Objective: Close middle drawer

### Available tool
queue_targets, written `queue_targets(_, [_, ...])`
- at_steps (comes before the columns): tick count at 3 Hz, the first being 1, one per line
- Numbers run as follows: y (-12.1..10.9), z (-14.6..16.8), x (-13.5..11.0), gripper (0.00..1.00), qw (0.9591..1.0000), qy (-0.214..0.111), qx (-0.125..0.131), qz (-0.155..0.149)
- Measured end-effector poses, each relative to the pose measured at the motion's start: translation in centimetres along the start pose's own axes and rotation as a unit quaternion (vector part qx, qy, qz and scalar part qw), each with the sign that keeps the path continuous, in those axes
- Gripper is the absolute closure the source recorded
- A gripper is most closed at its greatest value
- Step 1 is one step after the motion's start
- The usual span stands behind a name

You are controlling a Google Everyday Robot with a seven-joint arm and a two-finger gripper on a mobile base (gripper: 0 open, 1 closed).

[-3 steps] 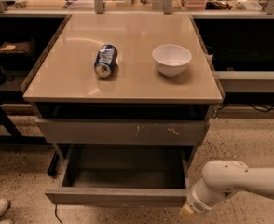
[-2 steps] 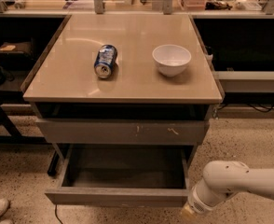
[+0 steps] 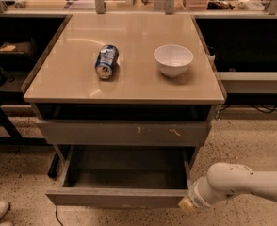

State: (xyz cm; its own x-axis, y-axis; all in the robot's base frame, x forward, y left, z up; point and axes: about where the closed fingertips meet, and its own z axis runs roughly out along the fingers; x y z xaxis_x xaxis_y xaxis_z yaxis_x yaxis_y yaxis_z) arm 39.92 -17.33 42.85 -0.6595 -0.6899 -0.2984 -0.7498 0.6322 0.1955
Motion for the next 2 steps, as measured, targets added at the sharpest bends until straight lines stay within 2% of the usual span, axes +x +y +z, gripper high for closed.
queue_targets(1, [-0.2,0.1,-0.2,1.0,1.0,-0.007,0.004,0.002])
queue_targets(2, [-2.1,0.3,-2.0,1.0,0.9986,-0.042,0.031,0.011])
